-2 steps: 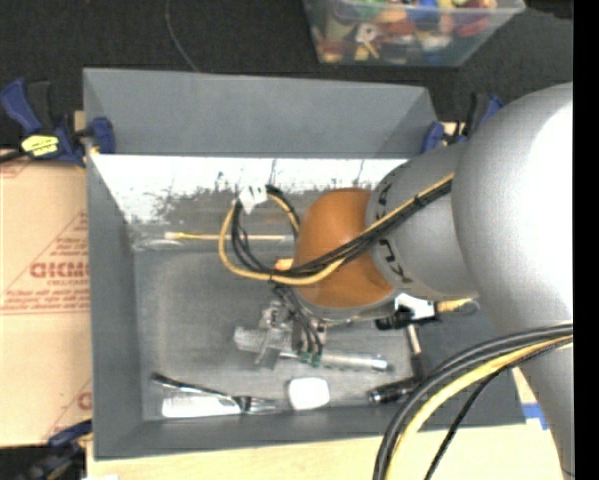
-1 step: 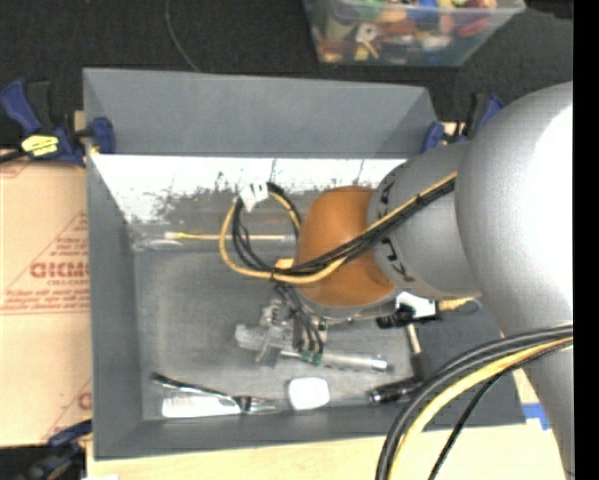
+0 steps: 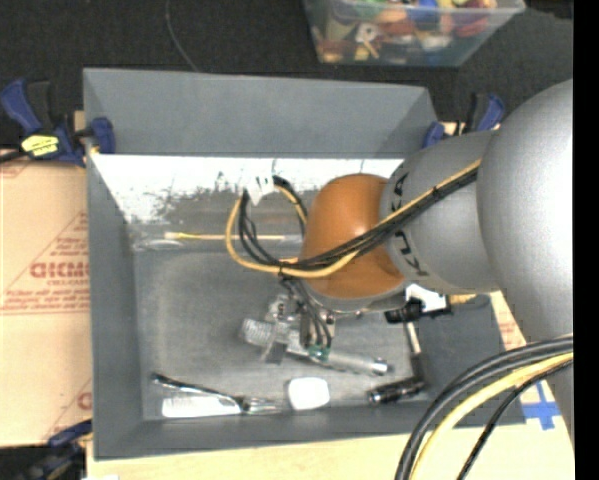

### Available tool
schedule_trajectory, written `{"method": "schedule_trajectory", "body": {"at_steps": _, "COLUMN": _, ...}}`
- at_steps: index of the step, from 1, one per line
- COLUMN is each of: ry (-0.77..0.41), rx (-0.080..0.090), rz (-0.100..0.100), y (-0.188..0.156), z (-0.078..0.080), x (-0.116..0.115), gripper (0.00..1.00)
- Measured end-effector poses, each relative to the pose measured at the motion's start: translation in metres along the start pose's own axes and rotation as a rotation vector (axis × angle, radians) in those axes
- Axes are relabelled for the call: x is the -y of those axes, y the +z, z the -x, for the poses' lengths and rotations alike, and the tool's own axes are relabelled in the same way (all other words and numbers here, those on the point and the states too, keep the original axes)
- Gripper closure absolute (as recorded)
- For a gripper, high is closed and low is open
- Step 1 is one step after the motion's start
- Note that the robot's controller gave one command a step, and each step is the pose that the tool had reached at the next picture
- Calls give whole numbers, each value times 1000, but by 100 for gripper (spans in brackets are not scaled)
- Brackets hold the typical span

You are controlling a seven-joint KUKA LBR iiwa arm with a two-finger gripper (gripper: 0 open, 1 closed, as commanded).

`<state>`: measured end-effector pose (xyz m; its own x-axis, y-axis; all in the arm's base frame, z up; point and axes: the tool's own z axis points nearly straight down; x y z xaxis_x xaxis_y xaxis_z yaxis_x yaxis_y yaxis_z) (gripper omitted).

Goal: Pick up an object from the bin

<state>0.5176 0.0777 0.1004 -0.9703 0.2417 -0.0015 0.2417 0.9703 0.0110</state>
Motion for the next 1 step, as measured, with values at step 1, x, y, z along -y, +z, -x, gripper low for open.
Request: {"method": "schedule_trajectory", "body": {"at_steps": 1, "ry": 0, "rx": 2, "rz": 1, "y": -48, "z": 1, "x": -1, "gripper": 100}}
